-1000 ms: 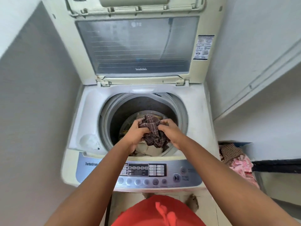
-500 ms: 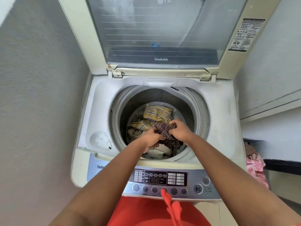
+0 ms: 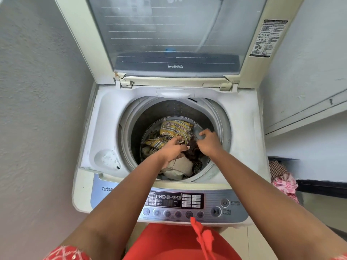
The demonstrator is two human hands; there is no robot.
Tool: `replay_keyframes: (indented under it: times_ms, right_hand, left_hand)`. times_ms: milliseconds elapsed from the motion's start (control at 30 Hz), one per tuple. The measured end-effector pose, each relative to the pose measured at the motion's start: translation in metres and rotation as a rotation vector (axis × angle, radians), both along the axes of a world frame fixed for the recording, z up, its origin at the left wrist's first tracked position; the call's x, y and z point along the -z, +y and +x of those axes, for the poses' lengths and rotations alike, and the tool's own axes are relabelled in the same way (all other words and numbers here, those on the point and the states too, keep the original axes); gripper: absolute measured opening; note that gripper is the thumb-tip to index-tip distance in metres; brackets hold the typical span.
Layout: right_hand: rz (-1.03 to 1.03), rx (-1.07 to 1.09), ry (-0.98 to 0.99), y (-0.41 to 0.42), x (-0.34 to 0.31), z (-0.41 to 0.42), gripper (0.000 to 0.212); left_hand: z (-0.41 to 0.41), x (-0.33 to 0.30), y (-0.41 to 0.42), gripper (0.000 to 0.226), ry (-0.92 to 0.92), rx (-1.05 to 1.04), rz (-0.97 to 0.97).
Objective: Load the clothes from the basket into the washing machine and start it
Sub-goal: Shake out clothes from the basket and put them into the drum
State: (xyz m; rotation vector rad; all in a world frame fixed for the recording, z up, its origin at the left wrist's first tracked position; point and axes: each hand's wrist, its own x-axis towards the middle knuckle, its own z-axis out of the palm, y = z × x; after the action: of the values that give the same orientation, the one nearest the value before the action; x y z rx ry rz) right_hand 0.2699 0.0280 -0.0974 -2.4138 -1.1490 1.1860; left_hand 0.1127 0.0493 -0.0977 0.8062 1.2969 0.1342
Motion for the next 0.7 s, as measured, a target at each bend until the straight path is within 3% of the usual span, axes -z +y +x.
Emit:
replay_keyframes:
  times_ms: [100,200,300,500,700]
  right_hand:
    - [0.032,-0.033,0.019,-0.008,-0.006,0.005,0.032]
    - [0.106,-0.070,0.028,-0.021,-0.015,0.011,0.027]
    - [0.226,-0.085,0.044,-0.036,-0.026,0.022,0.021]
    - [0.559,-0.136,-0.086,-0.080,-0.051,0.062,0.013]
    - [0.700,-0.137,-0.207,-0.135,-0.068,0.123,0.009]
  left_hand:
    - [0.009,-0.007,-0.005,0.054,0.042,-0.001,0.008]
    - [0.025,-0.025,-0.009,0.029,0.106,0.002,0.065]
    - [0.043,-0.044,-0.014,0.004,0.057,-0.053,0.090]
    - [0.083,-0.076,-0.042,0.018,-0.008,-0.111,0.172]
    - [0.145,-0.110,-0.084,0.007,-0.173,-0.126,0.173]
